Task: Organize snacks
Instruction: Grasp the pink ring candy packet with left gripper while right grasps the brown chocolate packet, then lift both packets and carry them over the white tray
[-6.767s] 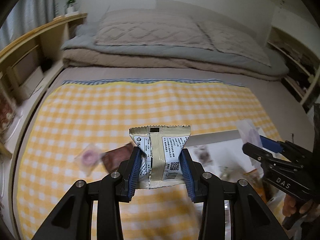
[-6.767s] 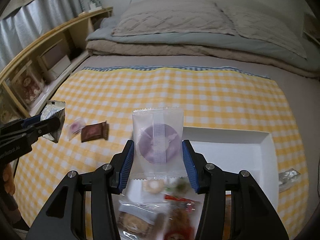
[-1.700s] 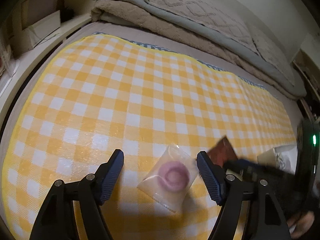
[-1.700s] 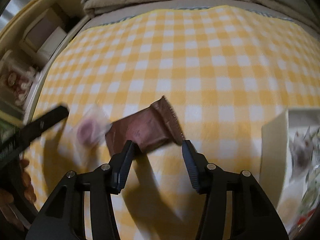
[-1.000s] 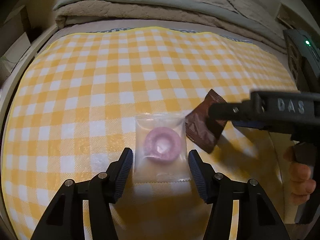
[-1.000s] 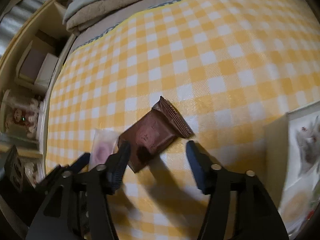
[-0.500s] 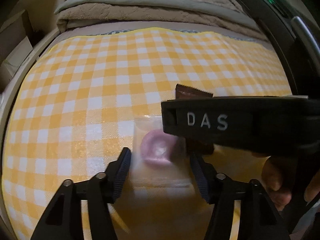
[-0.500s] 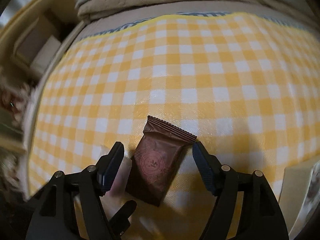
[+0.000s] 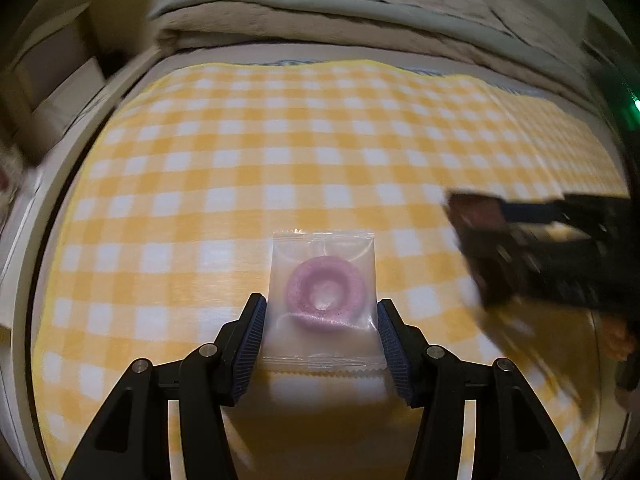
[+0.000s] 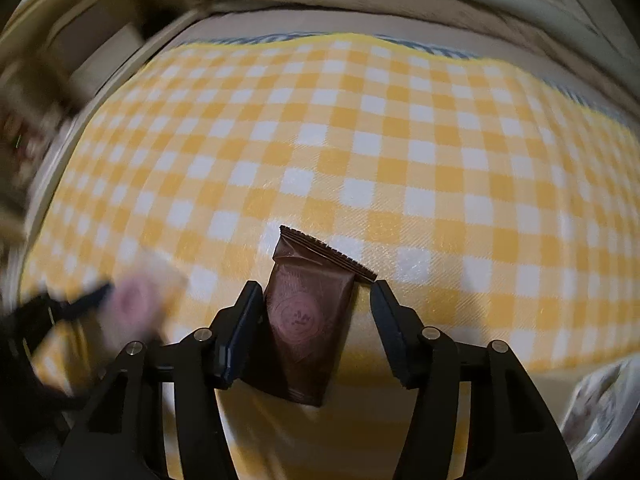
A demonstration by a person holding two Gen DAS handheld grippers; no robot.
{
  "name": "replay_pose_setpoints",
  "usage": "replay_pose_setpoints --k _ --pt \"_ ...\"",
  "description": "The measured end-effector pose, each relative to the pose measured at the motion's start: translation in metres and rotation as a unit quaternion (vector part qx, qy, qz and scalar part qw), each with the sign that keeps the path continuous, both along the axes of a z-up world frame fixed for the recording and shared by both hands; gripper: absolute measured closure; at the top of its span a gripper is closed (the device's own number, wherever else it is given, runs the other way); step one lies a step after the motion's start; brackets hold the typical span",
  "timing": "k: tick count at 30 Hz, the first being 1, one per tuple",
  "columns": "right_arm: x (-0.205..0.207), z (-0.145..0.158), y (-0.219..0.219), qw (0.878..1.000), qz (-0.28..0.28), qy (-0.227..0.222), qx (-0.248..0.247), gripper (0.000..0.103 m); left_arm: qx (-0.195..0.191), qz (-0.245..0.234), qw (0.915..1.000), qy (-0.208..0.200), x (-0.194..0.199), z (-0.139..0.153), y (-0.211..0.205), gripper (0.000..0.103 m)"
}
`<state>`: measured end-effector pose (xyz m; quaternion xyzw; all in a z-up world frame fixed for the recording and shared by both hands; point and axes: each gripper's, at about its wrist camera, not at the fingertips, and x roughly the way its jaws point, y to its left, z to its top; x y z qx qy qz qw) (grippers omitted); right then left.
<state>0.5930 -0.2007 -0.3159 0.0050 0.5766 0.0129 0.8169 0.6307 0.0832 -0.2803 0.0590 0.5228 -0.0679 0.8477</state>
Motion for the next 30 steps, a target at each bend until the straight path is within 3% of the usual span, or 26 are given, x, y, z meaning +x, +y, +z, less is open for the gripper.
replay_pose_setpoints --k 6,7,10,12,14,16,20,24,30 --pt "-0.024 0.004 0.009 0.993 0.114 0.018 -0.019 0.047 -0.018 0.038 0.9991 -0.004 0.001 0.006 0.014 0.049" --pt "-0.026 0.006 0.008 0.994 0.11 0.02 -0.021 0.045 -0.019 0.041 0.999 -0.004 0.001 0.007 0.014 0.049" --pt "-0.031 0.006 -0.001 0.999 0.04 0.034 -0.005 0.02 -0.017 0.048 0.9987 -0.003 -0.001 0.008 0.015 0.049" --pt "-0.035 0.001 -0.004 0.998 -0.007 0.053 0.019 0.022 -0.018 0.052 0.9985 -0.003 0.0 0.009 0.014 0.049" --pt "-0.04 -0.003 -0.004 0.997 -0.047 0.057 0.012 0.022 -0.022 0.054 0.9983 -0.001 0.0 0.01 0.014 0.049" --pt "-0.045 -0.003 -0.002 0.996 -0.07 0.056 0.004 0.027 -0.025 0.053 0.9983 -0.001 0.003 0.011 0.014 0.049" --pt "-0.055 0.001 0.005 0.997 -0.074 0.034 0.001 0.059 -0.034 0.056 0.9979 -0.005 0.001 0.016 0.014 0.049" --pt "-0.063 0.003 0.028 0.997 -0.068 0.025 0.012 0.061 -0.048 0.06 0.9969 -0.016 -0.004 0.027 0.016 0.049" --pt "-0.075 0.046 0.012 0.998 -0.066 -0.007 0.02 0.061 -0.074 0.055 0.9949 -0.039 -0.014 0.053 0.013 0.049"
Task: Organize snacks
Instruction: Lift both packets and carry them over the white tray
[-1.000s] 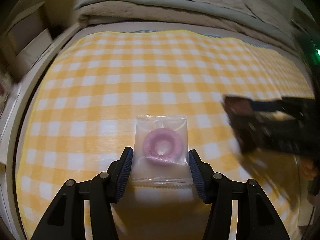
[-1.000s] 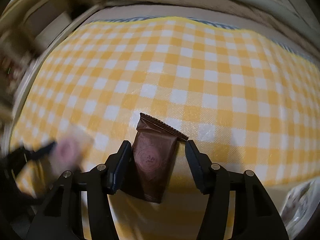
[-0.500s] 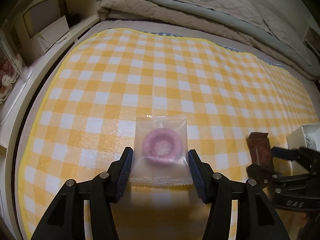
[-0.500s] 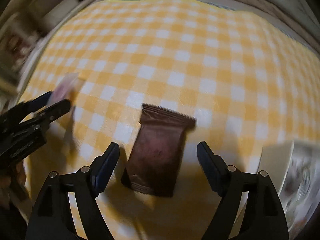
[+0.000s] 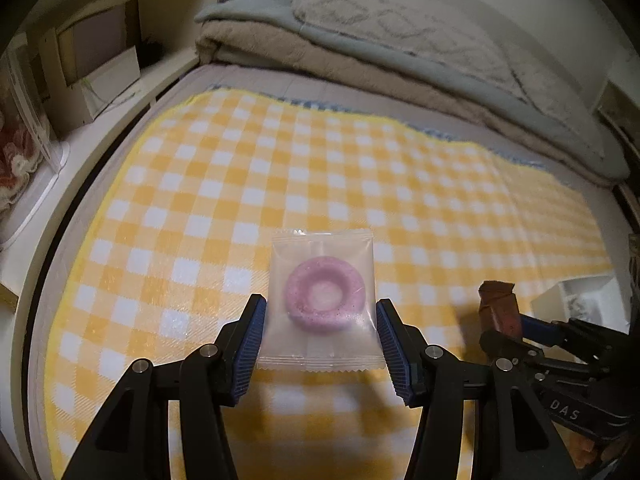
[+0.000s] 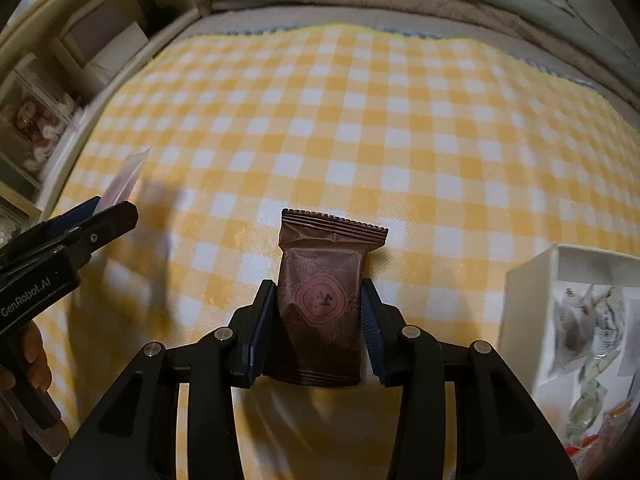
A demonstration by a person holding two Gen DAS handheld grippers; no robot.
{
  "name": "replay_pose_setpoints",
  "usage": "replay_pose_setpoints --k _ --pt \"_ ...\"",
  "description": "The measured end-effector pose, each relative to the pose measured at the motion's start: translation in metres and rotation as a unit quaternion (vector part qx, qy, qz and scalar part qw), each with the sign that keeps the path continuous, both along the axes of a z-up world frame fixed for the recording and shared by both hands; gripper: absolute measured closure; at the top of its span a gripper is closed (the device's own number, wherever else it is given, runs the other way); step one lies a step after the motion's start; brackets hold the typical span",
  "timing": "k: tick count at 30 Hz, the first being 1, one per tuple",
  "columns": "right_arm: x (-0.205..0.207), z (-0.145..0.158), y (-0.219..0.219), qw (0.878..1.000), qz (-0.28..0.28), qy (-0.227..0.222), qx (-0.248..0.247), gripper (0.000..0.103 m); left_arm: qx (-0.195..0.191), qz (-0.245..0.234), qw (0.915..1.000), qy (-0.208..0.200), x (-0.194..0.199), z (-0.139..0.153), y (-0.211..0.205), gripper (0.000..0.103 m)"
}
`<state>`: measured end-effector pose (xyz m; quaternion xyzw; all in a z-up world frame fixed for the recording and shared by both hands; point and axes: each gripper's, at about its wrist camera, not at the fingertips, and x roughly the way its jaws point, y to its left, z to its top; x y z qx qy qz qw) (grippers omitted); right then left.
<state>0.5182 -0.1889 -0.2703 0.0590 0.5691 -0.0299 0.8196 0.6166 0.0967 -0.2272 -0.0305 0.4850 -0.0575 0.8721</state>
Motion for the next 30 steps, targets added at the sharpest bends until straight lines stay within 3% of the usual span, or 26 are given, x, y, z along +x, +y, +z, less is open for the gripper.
replay_pose_setpoints --k 14,22,30 --pt "-0.036 0.103 -0.036 0.995 0.006 -0.087 -0.043 0.061 -0.021 -0.043 0.9972 -0.057 -0.055 0.077 -0.034 0.049" --pt "-0.075 0.142 -0.07 0.992 -0.009 -0.108 -0.062 0.061 -0.029 -0.075 0.9931 -0.085 -0.091 0.123 -0.077 0.049" --pt "-0.115 0.172 -0.113 0.989 -0.027 -0.127 -0.073 0.061 -0.041 -0.1 0.99 -0.091 -0.114 0.14 -0.135 0.049"
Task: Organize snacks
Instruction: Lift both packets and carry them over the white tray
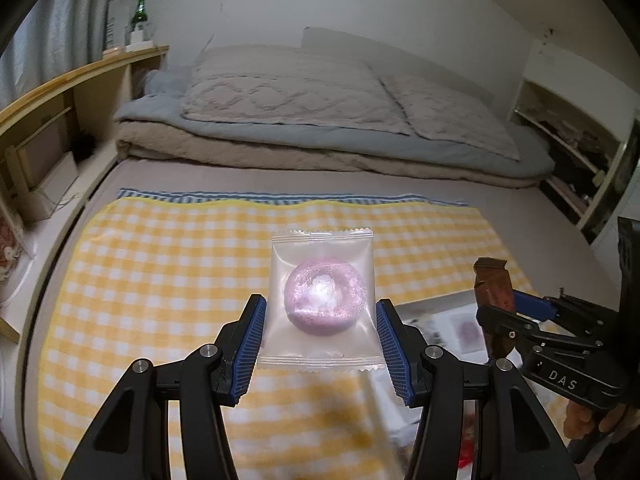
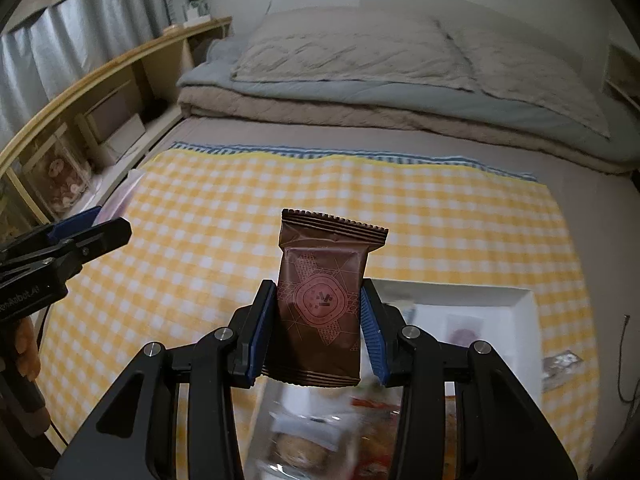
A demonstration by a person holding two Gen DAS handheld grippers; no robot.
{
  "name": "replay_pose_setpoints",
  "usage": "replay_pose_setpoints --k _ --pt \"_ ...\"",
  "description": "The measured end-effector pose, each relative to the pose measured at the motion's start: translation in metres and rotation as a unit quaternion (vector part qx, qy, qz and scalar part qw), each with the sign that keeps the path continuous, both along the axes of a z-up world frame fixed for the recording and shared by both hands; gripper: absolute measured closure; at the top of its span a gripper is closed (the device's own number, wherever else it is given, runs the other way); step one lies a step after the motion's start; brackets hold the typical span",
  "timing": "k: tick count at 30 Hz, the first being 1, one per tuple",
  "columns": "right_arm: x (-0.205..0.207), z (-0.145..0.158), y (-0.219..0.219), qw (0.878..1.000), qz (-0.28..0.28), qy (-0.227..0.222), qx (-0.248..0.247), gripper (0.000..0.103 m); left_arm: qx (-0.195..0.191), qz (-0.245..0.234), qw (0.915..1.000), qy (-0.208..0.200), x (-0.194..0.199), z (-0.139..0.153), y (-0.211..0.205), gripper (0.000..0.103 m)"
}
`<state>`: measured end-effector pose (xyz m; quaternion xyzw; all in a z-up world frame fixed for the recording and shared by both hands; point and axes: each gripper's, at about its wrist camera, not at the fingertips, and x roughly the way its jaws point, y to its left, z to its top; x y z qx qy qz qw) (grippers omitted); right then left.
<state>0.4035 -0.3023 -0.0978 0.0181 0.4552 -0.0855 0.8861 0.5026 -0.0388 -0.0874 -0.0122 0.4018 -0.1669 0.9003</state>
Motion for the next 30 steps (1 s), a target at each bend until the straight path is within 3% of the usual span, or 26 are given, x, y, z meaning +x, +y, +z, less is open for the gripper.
replay_pose_setpoints --k 17,30 --pt "-0.065 0.015 -0.105 0.999 -0.032 -0.008 -0.027 0.061 0.0 -0.053 0.9984 0.017 -0.005 -0.029 -0.147 0.049" --pt "-0.085 -0.011 -0.179 0.998 -0.064 0.015 -0.012 0.061 0.012 -0.068 0.9954 0.066 0.037 -0.1 -0.235 0.049"
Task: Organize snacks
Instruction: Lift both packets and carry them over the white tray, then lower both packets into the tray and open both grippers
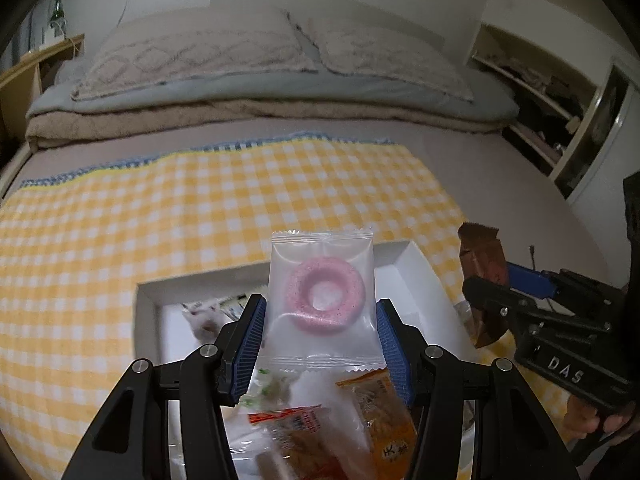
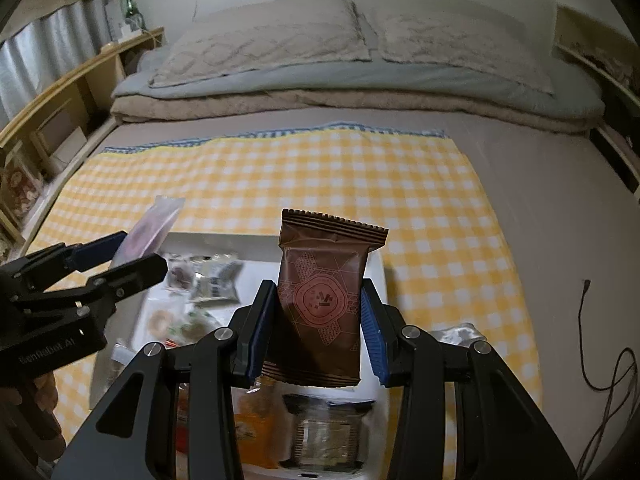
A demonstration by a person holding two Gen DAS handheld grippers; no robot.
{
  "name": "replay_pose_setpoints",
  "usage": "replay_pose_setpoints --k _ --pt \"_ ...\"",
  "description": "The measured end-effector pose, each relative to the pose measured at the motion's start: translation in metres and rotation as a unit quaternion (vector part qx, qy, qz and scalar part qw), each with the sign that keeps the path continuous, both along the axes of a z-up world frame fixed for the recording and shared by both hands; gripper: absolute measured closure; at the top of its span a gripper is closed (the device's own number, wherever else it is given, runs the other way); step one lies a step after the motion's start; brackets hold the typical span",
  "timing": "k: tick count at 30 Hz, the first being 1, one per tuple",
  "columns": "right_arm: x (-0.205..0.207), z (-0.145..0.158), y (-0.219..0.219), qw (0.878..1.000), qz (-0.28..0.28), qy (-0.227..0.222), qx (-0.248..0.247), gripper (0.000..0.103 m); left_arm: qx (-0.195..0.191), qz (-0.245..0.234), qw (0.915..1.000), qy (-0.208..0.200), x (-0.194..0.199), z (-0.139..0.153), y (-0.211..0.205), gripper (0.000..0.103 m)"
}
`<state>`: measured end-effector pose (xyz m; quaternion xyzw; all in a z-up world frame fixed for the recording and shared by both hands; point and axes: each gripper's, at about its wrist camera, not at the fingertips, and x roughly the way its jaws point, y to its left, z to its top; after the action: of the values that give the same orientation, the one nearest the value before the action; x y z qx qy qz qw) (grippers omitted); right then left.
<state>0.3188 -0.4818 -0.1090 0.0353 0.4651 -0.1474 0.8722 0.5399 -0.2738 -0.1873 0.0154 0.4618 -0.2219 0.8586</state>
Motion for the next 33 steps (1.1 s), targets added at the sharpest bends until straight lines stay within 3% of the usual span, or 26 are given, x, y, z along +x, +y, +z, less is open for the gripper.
replay_pose_setpoints --k 11,18,21,27,29,31,33 --pt "0.024 -0.044 -0.036 0.999 -0.011 0.037 0.011 0.061 0.009 0.028 0.9968 0.074 0.048 -0.072 -0.025 0.049" --pt "0.046 -0.069 -0.04 0.998 0.012 0.068 0.008 0.06 0.011 0.028 0.9959 0.085 0.063 -0.093 -0.028 0.049" --pt "0.049 -0.074 -0.047 0.998 -0.009 0.063 0.024 0.055 0.009 0.028 0.9957 0.088 0.067 -0.1 -0.03 0.049" --pt "0.047 -0.072 -0.053 0.998 -0.013 0.06 0.023 0.054 -0.022 0.02 0.9951 0.095 0.066 -0.107 -0.03 0.048" --pt "0.045 -0.071 -0.054 0.998 -0.016 0.059 0.028 0.054 -0.007 0.011 0.9949 0.1 0.066 -0.112 -0.036 0.045" --pt "0.042 -0.072 -0.054 0.997 -0.017 0.062 0.031 0.054 0.001 0.017 0.9944 0.104 0.065 -0.116 -0.035 0.015" --pt "0.04 -0.072 -0.053 0.997 -0.017 0.063 0.031 0.054 -0.007 0.024 0.9938 0.108 0.063 -0.117 -0.031 0.013"
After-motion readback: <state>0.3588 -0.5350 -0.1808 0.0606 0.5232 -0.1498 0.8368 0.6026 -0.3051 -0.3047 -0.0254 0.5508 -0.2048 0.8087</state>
